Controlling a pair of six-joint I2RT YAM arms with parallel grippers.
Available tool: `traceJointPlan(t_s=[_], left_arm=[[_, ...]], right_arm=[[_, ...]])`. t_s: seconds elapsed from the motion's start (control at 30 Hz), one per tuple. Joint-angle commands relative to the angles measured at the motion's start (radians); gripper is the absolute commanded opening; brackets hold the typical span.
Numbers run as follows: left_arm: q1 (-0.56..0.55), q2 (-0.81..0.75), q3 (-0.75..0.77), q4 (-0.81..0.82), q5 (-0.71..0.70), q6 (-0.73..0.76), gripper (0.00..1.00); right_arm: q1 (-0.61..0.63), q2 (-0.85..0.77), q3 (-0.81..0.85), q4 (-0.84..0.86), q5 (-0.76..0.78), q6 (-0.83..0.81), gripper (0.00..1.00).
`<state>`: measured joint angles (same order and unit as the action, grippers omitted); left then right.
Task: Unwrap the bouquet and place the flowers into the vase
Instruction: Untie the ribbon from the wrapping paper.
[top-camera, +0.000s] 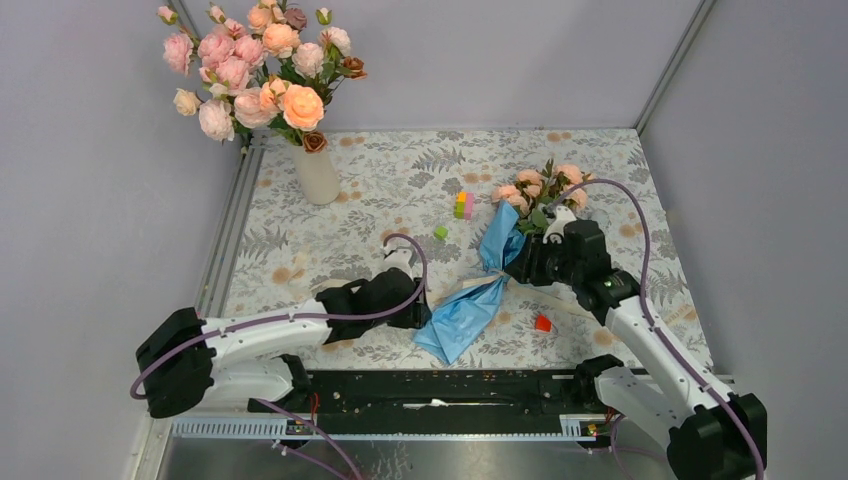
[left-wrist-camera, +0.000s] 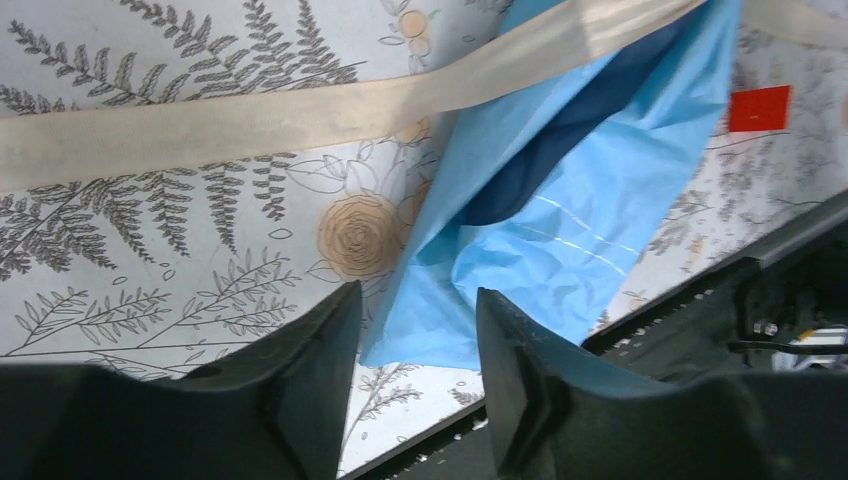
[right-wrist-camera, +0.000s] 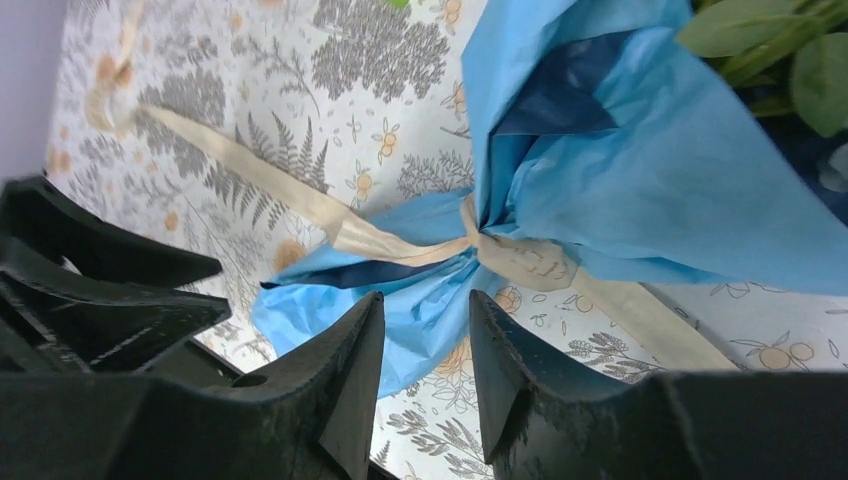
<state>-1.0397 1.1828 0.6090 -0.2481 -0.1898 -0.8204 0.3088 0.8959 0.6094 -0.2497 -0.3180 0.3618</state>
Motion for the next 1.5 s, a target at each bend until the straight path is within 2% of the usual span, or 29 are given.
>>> traceJointPlan(t_s=[0.0, 0.13, 0.3, 0.4, 0.83, 1.1, 1.27, 1.37, 1.47], left_arm=[[-0.002, -0.056, 0.034, 0.073, 0.027, 0.087, 0.55], [-0.002, -0.018, 0.051, 0.107, 0.07, 0.11, 0.64], [-0.001, 0.061, 0.066, 0.147, 0.06, 0.113, 0.66], [0.0, 0.103, 0.08, 0.169, 0.063, 0.11, 0.64], [0.001, 0.182, 0.094, 0.193, 0.046, 0.092, 0.41], [0.001, 0.203, 0.094, 0.195, 0.044, 0.093, 0.32], [0.001, 0.219, 0.093, 0.196, 0.043, 0.097, 0.18], [0.001, 0.228, 0.094, 0.194, 0.047, 0.098, 0.11], [0.001, 0.231, 0.093, 0.191, 0.046, 0.096, 0.03]], right_arm=[[0.074, 0.058, 0.067, 0.01, 0.039, -0.106, 0.44], [0.132, 0.14, 0.12, -0.013, 0.132, -0.155, 0.42], [0.178, 0.202, 0.159, -0.026, 0.218, -0.182, 0.37], [0.197, 0.233, 0.169, -0.039, 0.249, -0.19, 0.34], [0.254, 0.315, 0.186, -0.031, 0.346, -0.201, 0.29], [0.273, 0.385, 0.198, -0.014, 0.389, -0.205, 0.26], [0.283, 0.411, 0.192, 0.008, 0.41, -0.205, 0.26], [0.289, 0.433, 0.195, 0.016, 0.426, -0.204, 0.21], [0.292, 0.431, 0.189, 0.016, 0.45, -0.196, 0.07]])
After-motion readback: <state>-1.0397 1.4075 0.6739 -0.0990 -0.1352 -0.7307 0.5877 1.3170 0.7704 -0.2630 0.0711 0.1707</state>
